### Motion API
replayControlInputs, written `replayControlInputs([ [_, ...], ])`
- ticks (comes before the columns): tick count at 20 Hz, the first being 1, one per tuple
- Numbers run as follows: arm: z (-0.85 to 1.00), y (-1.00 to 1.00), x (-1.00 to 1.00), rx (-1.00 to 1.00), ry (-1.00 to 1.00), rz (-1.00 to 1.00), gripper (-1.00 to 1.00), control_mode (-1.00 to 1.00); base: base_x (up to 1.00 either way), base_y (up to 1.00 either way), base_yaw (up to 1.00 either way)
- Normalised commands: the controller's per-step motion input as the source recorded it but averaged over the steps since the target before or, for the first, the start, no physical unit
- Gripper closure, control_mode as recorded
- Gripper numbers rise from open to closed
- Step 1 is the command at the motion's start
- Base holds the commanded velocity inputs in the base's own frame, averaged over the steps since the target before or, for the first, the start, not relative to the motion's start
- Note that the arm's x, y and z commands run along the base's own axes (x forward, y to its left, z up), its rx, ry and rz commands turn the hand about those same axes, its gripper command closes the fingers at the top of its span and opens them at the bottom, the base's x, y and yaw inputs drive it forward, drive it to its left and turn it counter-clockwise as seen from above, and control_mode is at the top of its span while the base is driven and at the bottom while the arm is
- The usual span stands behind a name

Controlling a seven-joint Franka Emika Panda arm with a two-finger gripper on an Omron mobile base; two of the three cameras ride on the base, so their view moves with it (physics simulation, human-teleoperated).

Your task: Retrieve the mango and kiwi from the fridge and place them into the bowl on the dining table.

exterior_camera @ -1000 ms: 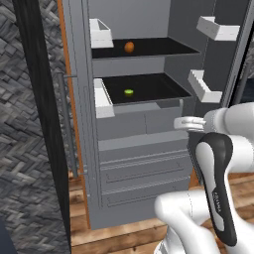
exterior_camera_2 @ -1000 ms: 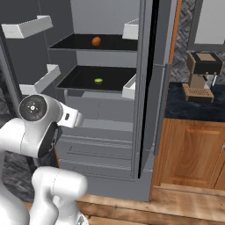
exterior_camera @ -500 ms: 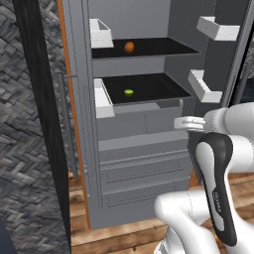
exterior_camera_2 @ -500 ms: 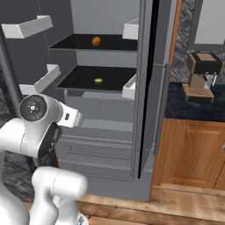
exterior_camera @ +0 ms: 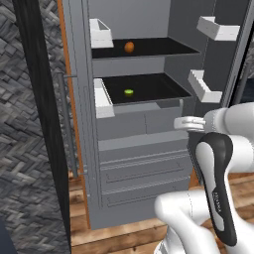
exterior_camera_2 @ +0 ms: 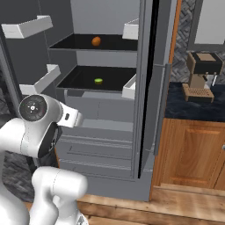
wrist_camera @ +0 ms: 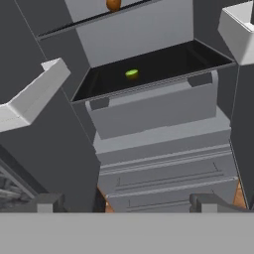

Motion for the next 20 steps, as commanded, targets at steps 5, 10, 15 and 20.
replayControlInputs([
  [5, 0.0, 0.0, 0.0, 0.0, 0.0, 0.0, -1.0, 1.0, 0.35, -0.01, 0.0],
  [10, 0.0, 0.0, 0.0, 0.0, 0.0, 0.0, -1.0, 1.0, 0.62, 0.0, 0.0],
  [15, 0.0, 0.0, 0.0, 0.0, 0.0, 0.0, -1.0, 1.0, 0.76, 0.0, 0.01],
  [20, 0.0, 0.0, 0.0, 0.0, 0.0, 0.0, -1.0, 1.0, 0.69, 0.0, 0.0],
])
